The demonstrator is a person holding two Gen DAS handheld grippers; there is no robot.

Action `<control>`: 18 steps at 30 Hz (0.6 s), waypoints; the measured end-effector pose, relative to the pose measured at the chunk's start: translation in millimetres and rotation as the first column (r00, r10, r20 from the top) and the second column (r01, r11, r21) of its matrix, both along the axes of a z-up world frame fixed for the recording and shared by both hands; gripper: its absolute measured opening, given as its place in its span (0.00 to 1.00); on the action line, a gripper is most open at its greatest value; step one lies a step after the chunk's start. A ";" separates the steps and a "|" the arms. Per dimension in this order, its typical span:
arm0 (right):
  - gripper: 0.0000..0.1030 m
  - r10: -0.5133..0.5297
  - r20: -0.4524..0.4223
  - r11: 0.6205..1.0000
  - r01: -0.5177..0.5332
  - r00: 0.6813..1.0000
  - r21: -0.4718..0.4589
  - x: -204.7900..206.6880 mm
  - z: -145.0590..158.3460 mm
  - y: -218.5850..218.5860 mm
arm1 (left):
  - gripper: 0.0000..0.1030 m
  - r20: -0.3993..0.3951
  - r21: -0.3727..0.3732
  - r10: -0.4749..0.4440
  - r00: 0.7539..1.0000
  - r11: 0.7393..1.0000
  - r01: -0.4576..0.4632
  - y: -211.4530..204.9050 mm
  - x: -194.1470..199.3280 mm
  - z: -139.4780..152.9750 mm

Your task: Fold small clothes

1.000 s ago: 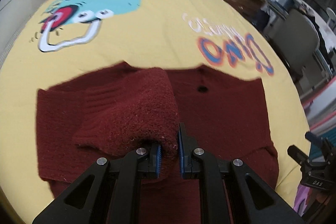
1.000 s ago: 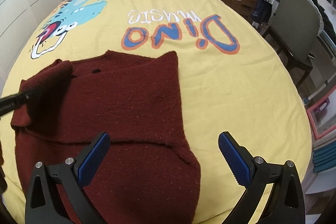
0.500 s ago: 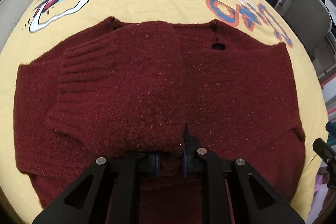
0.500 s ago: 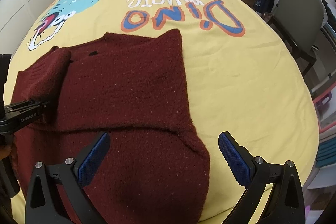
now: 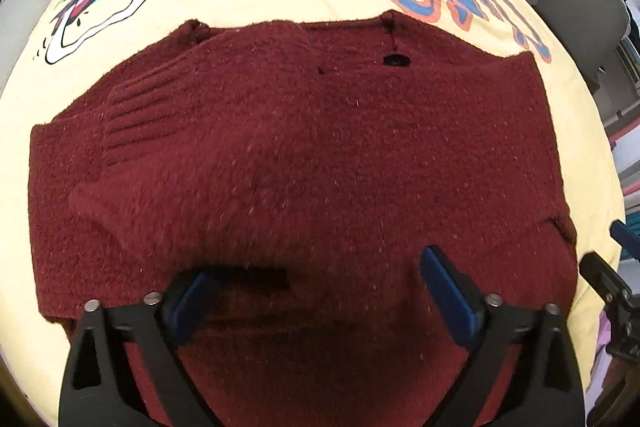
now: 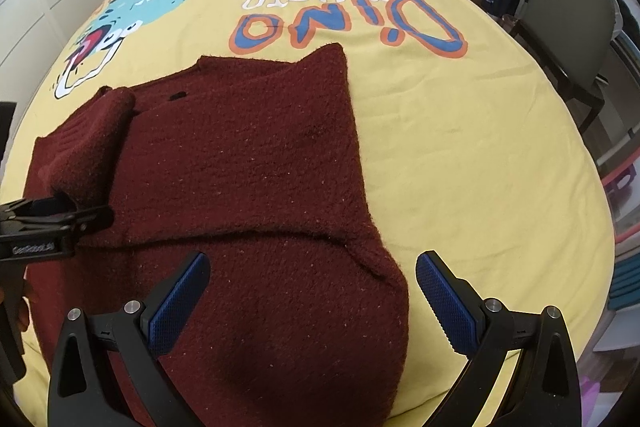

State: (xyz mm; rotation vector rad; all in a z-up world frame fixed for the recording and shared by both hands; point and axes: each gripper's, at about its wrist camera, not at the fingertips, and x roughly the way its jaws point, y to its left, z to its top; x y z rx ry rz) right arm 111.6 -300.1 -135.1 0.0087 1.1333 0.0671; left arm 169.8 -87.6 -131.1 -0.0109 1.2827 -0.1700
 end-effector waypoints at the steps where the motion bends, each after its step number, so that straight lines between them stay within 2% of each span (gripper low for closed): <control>1: 1.00 -0.001 0.000 1.000 0.001 1.000 0.002 -0.7 0.1 -0.1 | 0.97 -0.005 0.006 0.003 1.000 1.000 -0.002 2.7 -1.5 0.9; 11: 1.00 -0.002 -0.005 1.000 0.002 1.000 0.018 -3.1 -2.6 1.4 | 0.99 0.010 0.048 0.000 1.000 0.999 -0.001 45.7 -25.7 15.8; 15: 1.00 0.009 -0.009 1.000 -0.009 1.000 0.015 -3.9 -3.7 7.3 | 0.99 0.005 0.096 0.016 1.000 0.995 -0.016 70.6 -37.5 14.9; 18: 1.00 0.028 -0.007 1.000 -0.028 1.000 0.009 -4.5 -2.5 15.0 | 0.99 0.010 0.120 0.061 0.998 0.991 -0.062 100.0 -48.7 15.8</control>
